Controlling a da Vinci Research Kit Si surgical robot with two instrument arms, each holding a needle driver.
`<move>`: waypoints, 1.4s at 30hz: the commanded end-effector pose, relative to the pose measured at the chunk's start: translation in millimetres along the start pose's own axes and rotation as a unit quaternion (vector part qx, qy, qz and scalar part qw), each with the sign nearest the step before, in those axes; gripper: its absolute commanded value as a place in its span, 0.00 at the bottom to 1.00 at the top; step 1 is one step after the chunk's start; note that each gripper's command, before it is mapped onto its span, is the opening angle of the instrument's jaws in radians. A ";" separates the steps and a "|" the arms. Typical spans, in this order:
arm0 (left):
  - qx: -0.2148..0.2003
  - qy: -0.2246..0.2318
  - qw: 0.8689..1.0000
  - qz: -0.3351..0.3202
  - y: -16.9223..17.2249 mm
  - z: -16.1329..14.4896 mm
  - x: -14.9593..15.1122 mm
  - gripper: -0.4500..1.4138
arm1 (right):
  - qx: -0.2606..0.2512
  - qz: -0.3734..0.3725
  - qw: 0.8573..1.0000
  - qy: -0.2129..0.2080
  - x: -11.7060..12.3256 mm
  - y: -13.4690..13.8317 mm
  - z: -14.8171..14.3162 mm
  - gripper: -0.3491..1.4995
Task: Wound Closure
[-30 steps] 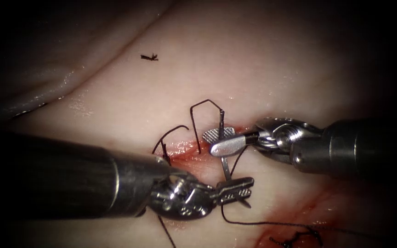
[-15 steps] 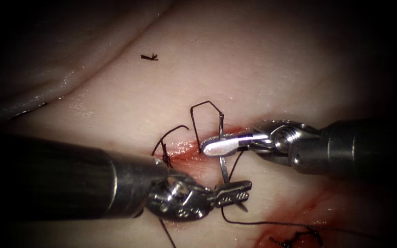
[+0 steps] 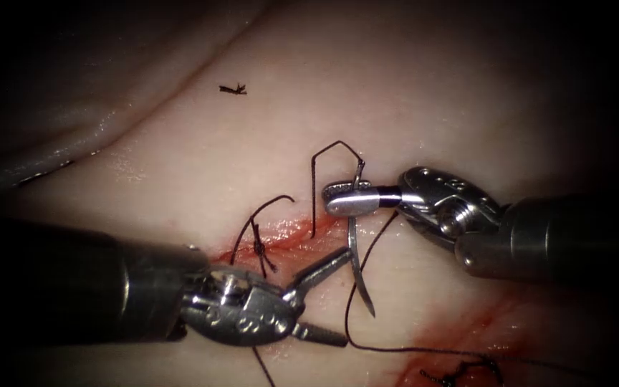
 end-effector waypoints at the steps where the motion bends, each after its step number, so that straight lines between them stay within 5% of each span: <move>1: 0.003 -0.004 1.000 -0.024 0.3 0.3 -0.5 0.24 | 0.001 -0.017 1.000 0.003 -1.0 0.5 0.9 0.00; 5: 0.017 -0.018 0.997 -0.079 -0.3 -0.1 -1.7 0.12 | 0.000 -0.063 0.998 0.005 -1.6 0.8 1.4 0.00; 6: 0.018 -0.020 0.995 -0.098 -0.4 0.0 -2.3 0.00 | 0.000 -0.076 0.997 0.005 -2.0 0.8 1.6 0.00; 8: 0.023 -0.024 0.993 -0.110 -0.5 0.0 -2.6 0.00 | 0.001 -0.089 0.996 0.005 -2.1 0.8 1.6 0.00; 11: 0.073 -0.114 0.974 -0.180 -1.2 0.6 -4.3 0.00 | 0.002 -0.107 0.994 0.006 -2.2 0.8 1.4 0.00; 14: 0.081 -0.137 0.967 -0.200 -1.7 0.9 -5.3 0.00 | 0.002 -0.111 0.994 0.009 -1.8 0.9 1.3 0.00; 24: 0.043 -0.239 0.931 -0.273 0.0 1.2 -8.6 0.00 | 0.003 -0.117 0.993 0.013 -1.4 0.8 1.2 0.00; 31: -0.003 -0.197 0.927 -0.318 0.7 2.7 -9.9 0.00 | 0.002 -0.117 0.993 0.014 -1.4 0.8 1.3 0.00; 39: 0.007 -0.211 0.924 -0.319 0.0 3.7 -10.5 0.00 | 0.000 -0.117 0.993 0.014 -1.5 0.8 1.8 0.00; 42: 0.001 -0.232 0.914 -0.333 -0.1 4.2 -11.1 0.18 | 0.000 -0.117 0.993 0.014 -1.5 0.7 1.8 0.00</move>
